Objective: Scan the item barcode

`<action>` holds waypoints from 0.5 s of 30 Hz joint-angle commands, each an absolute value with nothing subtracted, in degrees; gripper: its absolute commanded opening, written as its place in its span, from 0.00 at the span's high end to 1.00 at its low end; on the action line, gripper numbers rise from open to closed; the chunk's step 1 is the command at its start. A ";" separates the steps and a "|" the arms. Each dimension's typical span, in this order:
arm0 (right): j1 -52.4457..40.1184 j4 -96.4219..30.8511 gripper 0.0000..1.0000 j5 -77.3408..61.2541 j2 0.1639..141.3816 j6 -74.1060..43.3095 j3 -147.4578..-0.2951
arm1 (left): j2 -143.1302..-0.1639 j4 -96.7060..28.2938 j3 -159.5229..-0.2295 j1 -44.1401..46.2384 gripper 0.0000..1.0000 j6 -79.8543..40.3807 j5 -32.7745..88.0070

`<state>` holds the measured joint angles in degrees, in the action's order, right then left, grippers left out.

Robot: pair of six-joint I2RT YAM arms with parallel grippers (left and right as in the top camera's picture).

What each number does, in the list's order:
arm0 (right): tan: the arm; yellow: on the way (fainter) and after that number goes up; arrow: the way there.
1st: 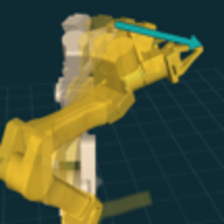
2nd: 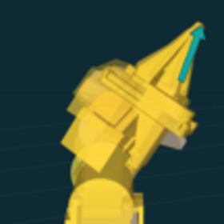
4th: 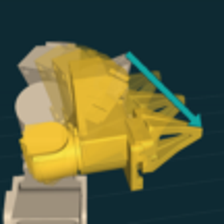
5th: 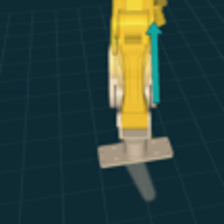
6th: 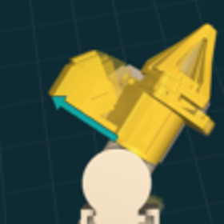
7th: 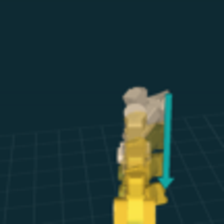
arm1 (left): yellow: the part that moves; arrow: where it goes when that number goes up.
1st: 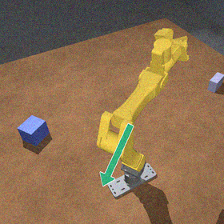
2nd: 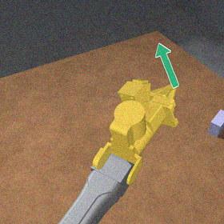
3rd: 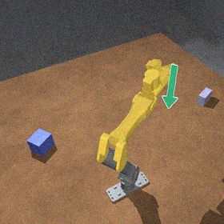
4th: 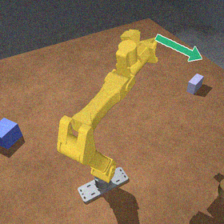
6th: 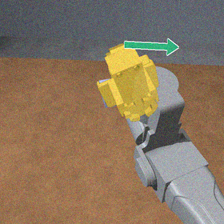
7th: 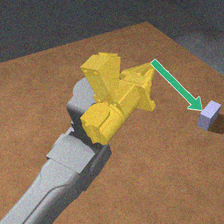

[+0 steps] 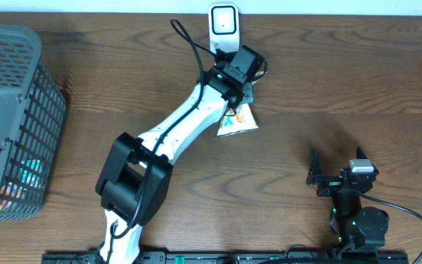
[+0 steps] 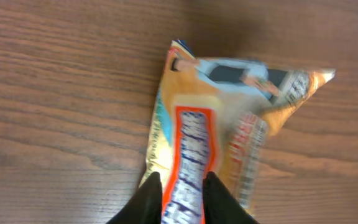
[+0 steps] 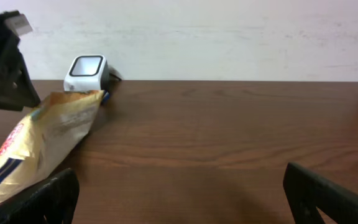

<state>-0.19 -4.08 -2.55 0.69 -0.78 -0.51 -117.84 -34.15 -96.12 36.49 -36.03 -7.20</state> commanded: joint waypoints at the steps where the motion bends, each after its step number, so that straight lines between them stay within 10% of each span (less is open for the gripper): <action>1: -0.43 -4.27 0.01 -2.07 0.32 -0.16 -0.32 | -118.26 -33.89 -96.73 36.56 0.69 -35.79 -9.08; 15: -0.43 -4.27 0.01 -2.07 0.32 -0.16 -0.32 | -103.72 -35.51 -97.32 34.28 0.65 -32.58 -8.25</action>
